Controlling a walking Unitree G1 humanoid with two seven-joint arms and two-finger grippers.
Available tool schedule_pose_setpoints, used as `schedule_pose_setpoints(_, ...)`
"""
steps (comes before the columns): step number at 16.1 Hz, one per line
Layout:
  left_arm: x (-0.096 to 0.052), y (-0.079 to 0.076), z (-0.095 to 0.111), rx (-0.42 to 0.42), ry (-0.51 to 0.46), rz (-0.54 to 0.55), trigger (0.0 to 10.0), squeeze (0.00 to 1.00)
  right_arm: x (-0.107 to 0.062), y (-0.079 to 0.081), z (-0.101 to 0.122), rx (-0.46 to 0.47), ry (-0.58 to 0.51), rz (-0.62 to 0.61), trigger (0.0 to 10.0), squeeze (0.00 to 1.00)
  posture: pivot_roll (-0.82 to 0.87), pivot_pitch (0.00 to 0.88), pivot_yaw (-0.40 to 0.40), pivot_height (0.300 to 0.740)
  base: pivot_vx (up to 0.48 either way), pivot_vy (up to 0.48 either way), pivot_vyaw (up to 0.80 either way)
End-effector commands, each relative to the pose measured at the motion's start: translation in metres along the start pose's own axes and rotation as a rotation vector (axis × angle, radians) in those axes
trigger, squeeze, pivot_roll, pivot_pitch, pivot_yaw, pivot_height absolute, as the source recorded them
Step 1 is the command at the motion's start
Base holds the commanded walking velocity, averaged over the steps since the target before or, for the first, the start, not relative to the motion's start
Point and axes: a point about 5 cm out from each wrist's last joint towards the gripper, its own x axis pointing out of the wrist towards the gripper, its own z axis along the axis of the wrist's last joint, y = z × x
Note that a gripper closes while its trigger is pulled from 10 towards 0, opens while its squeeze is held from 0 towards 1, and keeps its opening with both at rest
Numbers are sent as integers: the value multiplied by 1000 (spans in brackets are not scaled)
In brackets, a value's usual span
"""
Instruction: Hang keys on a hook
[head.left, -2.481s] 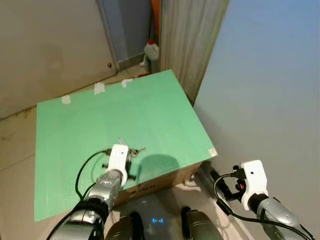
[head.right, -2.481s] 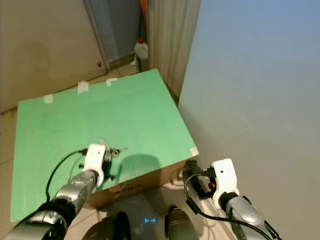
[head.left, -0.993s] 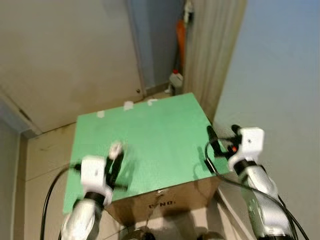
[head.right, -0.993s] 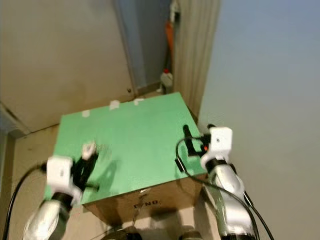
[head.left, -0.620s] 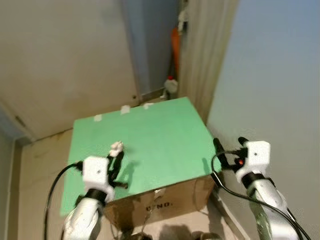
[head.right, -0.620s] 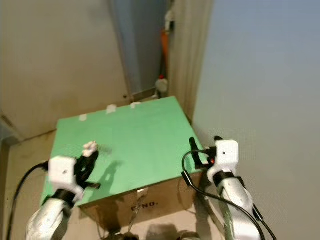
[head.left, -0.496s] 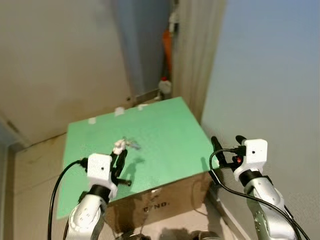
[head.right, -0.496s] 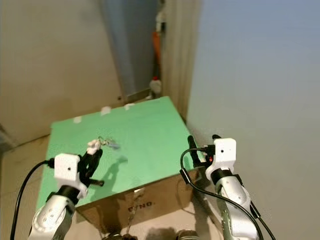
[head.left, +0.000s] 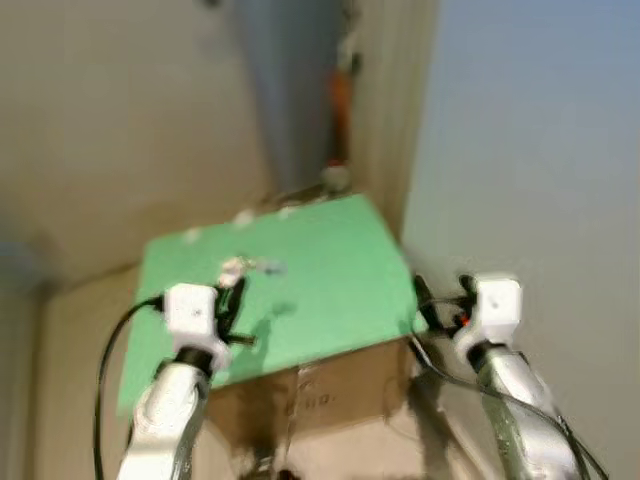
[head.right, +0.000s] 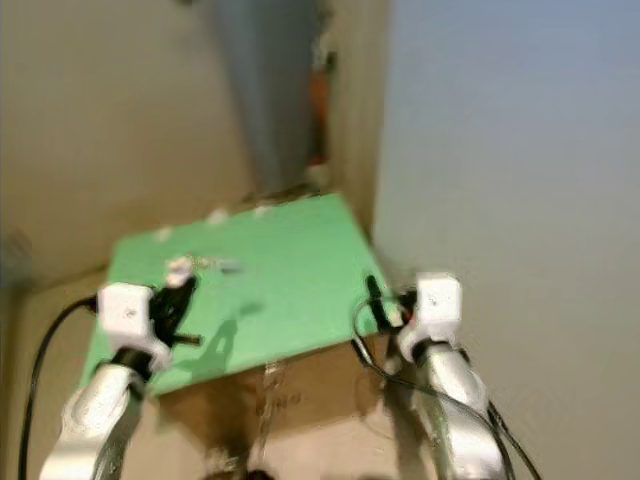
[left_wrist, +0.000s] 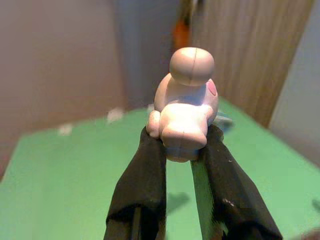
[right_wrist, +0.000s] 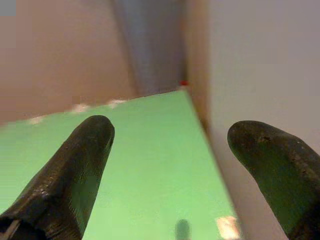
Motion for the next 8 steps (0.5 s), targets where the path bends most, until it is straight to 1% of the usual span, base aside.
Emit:
schedule_pose_setpoints(1, 5, -4, 7, -20, -23, -14, 0, 0, -3, -2, -5, 8, 17, -13, 10000, 0, -208, 0, 122, 740, -244, -412, 0)
schedule_pose_setpoints(5, 9, -5, 8, -41, -27, -12, 0, 0, -3, 0, -7, 10, 26, 0, 10000, 0, -210, 0, 123, 740, -250, -410, 0)
schedule_pose_setpoints(8, 10, -8, 8, -50, -30, -15, 0, 0, -4, -1, -8, 9, 35, 2, 10000, 0, -214, 0, 122, 740, -257, -405, 0)
